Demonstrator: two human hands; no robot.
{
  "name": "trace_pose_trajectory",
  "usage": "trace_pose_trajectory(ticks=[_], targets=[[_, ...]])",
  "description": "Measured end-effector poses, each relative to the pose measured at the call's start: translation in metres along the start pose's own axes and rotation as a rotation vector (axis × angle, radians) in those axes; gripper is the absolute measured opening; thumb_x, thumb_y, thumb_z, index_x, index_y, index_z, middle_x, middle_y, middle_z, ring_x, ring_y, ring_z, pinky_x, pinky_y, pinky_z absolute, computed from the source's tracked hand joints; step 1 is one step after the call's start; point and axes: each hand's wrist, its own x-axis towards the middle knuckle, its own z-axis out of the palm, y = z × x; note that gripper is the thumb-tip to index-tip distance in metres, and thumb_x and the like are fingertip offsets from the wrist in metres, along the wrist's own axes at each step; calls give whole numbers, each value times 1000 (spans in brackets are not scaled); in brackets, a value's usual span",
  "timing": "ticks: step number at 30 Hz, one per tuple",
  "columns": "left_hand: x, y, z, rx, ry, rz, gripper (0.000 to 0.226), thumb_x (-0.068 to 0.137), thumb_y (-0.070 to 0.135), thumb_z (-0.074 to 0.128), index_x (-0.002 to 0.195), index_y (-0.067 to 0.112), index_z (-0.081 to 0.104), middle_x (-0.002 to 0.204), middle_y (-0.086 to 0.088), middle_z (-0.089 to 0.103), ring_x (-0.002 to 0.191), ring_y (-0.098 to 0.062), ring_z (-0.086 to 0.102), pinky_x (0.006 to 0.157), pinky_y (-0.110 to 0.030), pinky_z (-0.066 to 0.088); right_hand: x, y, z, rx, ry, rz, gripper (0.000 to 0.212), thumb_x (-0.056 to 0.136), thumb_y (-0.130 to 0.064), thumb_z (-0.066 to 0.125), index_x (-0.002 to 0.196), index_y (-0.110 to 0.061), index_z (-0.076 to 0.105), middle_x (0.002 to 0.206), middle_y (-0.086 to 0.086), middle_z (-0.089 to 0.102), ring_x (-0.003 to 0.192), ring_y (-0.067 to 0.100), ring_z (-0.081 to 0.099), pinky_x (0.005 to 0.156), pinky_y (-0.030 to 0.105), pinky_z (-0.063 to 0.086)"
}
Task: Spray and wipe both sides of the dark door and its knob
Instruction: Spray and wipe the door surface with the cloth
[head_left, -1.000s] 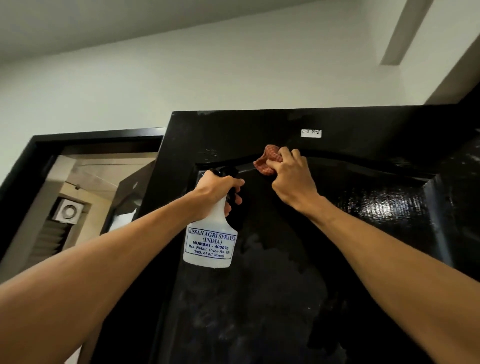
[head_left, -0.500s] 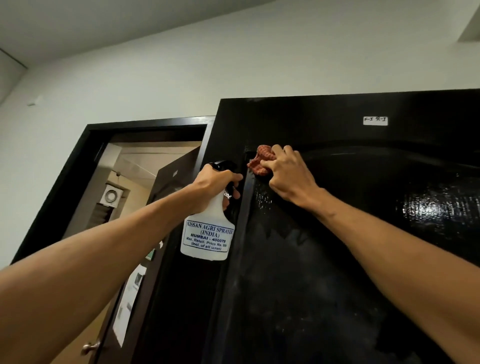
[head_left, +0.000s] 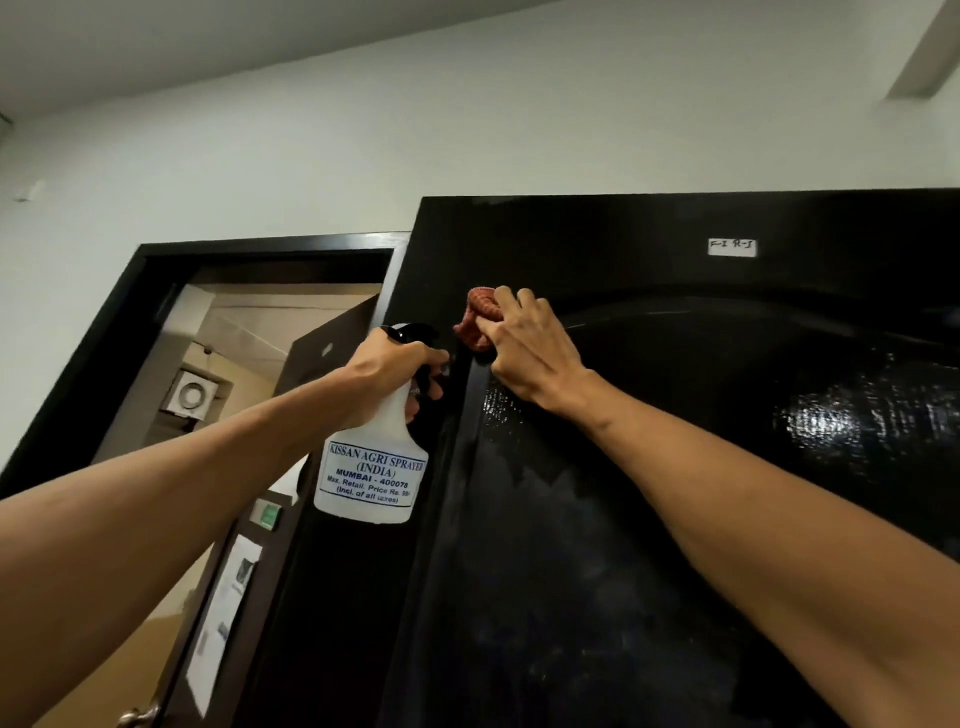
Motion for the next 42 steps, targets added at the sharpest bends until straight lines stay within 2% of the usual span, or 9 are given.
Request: trace_pose_trajectory(ticks=[4, 8, 12, 15, 22, 26, 29, 37, 42], targets=[[1, 13, 33, 23, -22, 46, 26, 98, 22, 67, 97, -3, 74, 86, -21, 76, 44, -20, 54, 43, -26, 47, -26, 47, -16, -24, 18, 80, 40, 93, -18, 50, 126, -23, 71, 123, 11, 52, 103, 31, 50, 89, 41, 42], [-1, 22, 64, -15, -84, 38, 27, 99, 23, 69, 100, -4, 73, 83, -20, 76, 42, -20, 53, 44, -28, 47, -65, 100, -19, -6, 72, 235, 45, 89, -11, 51, 129, -19, 71, 125, 14, 55, 103, 36, 49, 90, 45, 43], [1, 47, 87, -35, -91, 72, 26, 97, 24, 72, 94, -2, 73, 81, -19, 75, 40, -20, 52, 43, -28, 46, -54, 92, -18, -5, 69, 180, 37, 83, -12, 51, 116, -11, 69, 125, 14, 55, 103, 34, 48, 87, 42, 45], [5, 62, 100, -46, -78, 118, 30, 96, 23, 72, 101, -6, 74, 78, -19, 75, 40, -21, 53, 43, -29, 45, -44, 87, -19, 50, 69, 137, 41, 84, -9, 50, 123, -9, 63, 128, 14, 52, 105, 33, 47, 88, 40, 43], [-3, 81, 135, -33, -126, 122, 25, 97, 27, 72, 89, 3, 69, 80, -19, 75, 40, -19, 51, 45, -29, 47, -100, 188, -37, -22, 111, 290, 43, 87, -3, 48, 126, -7, 65, 129, 16, 52, 107, 34, 50, 95, 44, 45], [-11, 88, 154, -33, -122, 140, 26, 97, 26, 72, 86, 3, 69, 80, -20, 76, 39, -20, 50, 47, -28, 46, -98, 171, -36, -12, 56, 209, 38, 87, -9, 51, 122, -11, 66, 127, 13, 52, 106, 32, 50, 92, 43, 44], [-11, 100, 166, -22, -98, 154, 28, 96, 26, 72, 92, -1, 73, 83, -21, 77, 39, -19, 52, 44, -28, 46, -85, 158, -41, 19, 20, 149, 42, 91, -16, 50, 131, -12, 63, 138, 13, 49, 115, 33, 49, 96, 43, 40], [-26, 118, 203, -44, -195, 121, 25, 98, 27, 72, 91, 3, 68, 83, -18, 76, 39, -17, 53, 42, -29, 48, -165, 233, -57, -97, 74, 364, 42, 86, -5, 47, 124, -9, 65, 128, 13, 54, 107, 33, 52, 93, 44, 47], [-30, 127, 221, -83, -189, 132, 25, 97, 25, 73, 90, 2, 69, 78, -19, 75, 37, -19, 51, 42, -29, 45, -136, 210, -62, -29, 19, 284, 37, 86, -12, 51, 121, -9, 64, 133, 14, 51, 112, 33, 50, 96, 43, 42]])
